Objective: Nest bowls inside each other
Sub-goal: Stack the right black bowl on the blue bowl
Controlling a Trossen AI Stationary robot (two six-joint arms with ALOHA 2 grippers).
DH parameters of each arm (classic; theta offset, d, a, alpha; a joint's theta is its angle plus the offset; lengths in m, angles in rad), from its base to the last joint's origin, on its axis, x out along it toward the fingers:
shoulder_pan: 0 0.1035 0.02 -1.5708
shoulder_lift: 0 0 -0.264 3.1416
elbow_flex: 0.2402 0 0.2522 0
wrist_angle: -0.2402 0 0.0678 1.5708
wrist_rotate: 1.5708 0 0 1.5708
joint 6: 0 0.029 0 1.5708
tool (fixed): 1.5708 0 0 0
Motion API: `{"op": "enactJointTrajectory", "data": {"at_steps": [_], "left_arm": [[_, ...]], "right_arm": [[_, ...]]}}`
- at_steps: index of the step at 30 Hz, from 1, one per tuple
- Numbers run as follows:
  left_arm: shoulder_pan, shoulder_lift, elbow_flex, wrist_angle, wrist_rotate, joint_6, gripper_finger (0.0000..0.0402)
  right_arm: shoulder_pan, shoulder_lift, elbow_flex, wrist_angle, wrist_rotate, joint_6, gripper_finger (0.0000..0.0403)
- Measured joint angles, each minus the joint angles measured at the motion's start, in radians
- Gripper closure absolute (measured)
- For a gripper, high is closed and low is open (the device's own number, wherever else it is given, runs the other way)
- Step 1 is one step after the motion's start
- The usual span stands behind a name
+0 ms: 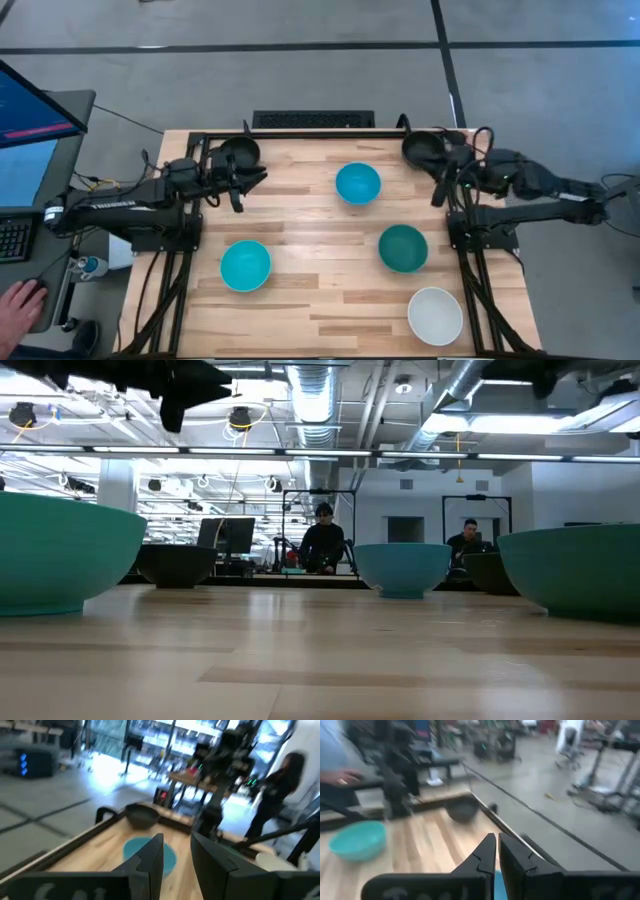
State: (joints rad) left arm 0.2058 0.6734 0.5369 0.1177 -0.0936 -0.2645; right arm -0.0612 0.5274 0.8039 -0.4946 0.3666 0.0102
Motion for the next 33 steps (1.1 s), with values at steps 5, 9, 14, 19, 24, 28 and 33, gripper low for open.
{"op": "enactJointTrajectory", "data": {"at_steps": [5,9,14,19,24,28,33], "left_arm": [[0.000,0.001,0.200,-0.309,-0.061,0.047,0.0313],[0.000,0.001,0.335,-0.406,-0.118,0.097,0.0313],[0.001,0.013,0.432,-0.470,-0.152,0.149,0.0313],[0.000,0.063,0.450,-0.519,-0.139,0.185,0.0313],[0.001,0.145,0.449,-0.501,-0.124,0.210,0.0313],[0.000,0.211,0.449,-0.471,-0.119,0.215,0.0313],[0.001,0.260,0.449,-0.414,-0.116,0.211,0.0313]], "right_arm": [[0.000,0.042,0.154,-0.265,0.038,0.043,0.0359],[0.000,0.077,0.231,-0.441,0.082,0.072,0.0359],[0.000,0.112,0.249,-0.670,0.084,0.220,0.0359],[0.000,0.170,0.249,-0.798,0.086,0.308,0.0359],[0.000,0.221,0.249,-0.800,0.195,0.208,0.0359],[0.000,0.253,0.248,-0.672,0.231,0.100,0.0359],[-0.038,0.319,0.248,-0.687,0.212,0.049,0.0359]]}}
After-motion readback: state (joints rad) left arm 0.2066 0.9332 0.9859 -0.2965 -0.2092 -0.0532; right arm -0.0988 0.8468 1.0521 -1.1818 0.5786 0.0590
